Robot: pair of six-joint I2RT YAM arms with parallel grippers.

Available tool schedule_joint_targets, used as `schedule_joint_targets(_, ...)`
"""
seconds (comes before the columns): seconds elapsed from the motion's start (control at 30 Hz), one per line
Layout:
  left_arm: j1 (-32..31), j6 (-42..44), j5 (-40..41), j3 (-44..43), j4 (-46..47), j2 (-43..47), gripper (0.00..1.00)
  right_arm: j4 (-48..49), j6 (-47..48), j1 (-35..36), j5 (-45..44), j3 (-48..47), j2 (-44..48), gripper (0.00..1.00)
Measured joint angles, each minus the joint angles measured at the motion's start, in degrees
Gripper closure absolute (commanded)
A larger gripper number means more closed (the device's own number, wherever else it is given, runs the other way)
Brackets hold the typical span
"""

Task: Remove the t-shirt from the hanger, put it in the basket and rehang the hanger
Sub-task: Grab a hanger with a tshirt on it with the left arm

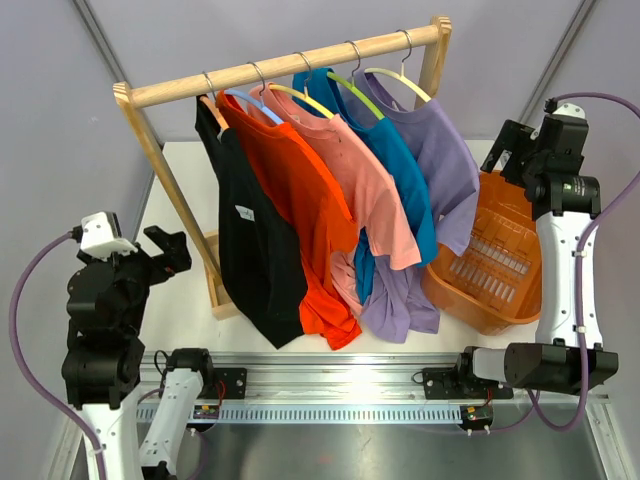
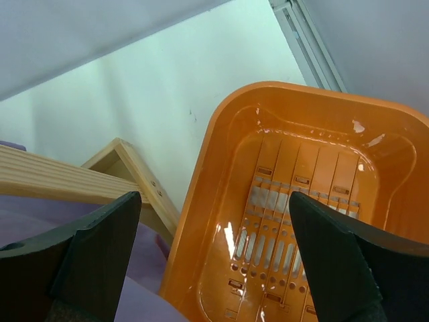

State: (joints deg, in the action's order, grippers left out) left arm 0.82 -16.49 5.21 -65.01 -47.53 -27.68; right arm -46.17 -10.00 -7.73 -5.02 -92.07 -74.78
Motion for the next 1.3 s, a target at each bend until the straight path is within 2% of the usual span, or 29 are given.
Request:
schedule_joint_targets(0.17,0.0,-1.6,-4.8,-3.4,-3.0,2.1,0.01,0.4,0.4,0.0,4.0,-1.4,0.2,0.01)
schedule_joint_targets(0.4,0.0,-6.6,-14.7,-10.7,-8.1,-0.4,0.01,3.5,5.8,0.2,19.1,-0.1,3.0,0.0)
schedule_joint_targets(0.53,0.0,-9.5,-19.3,-16.2,-9.5,-5.4,0.01,2.0,14.0,0.6,27.0,-2.3,3.5,0.01)
schedule_joint_targets(0.67,0.0,-11.9,-21.9,-22.6,-11.3,-10.3,0.01,-3.5,22.9,0.6,34.9,-6.0,1.7,0.01)
schedule_joint_targets(0.9,0.0,-14.3,-23.3,-38.4,-14.5,-19.4,0.03,-7.4,26.8,0.6,39.1,-6.1,1.6,0.01)
schedule_joint_targets(1.3,-0.5,-21.4,-25.0,-40.5,-9.8,-26.3,0.08,-8.0,26.8,0.6,42.2,-6.5,0.9,0.01)
